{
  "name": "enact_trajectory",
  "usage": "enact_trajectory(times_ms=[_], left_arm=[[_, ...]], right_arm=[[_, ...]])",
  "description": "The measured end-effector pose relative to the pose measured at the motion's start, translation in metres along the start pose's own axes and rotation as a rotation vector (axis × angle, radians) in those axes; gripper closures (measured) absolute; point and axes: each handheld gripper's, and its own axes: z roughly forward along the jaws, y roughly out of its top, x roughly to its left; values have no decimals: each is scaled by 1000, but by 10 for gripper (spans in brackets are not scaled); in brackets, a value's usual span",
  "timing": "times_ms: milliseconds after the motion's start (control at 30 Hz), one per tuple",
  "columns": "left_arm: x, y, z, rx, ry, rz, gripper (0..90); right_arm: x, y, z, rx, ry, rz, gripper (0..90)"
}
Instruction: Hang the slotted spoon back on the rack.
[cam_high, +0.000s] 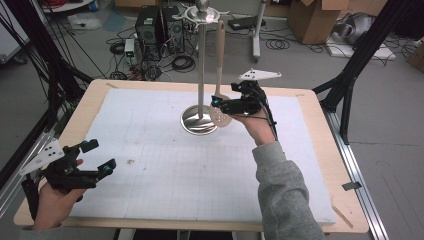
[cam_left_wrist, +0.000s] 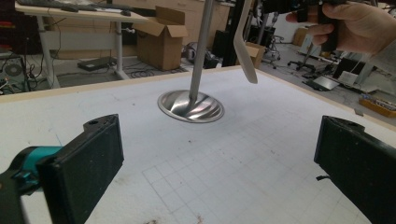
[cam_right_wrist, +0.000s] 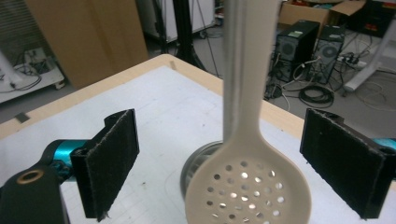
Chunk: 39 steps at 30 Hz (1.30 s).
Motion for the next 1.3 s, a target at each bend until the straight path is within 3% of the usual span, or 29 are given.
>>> enact_trajectory(times_ms=[233, 567, 1300], left_arm=[[0, 1, 1, -1, -5, 2, 18], [2, 1, 6, 4, -7, -1, 18], [1, 2, 26, 17, -36, 5, 18]], right_arm=[[13, -4, -5, -18, 61, -49, 106], [15, -23, -16, -16, 98, -58, 106], [16, -63, -58, -81, 101, -45, 106]])
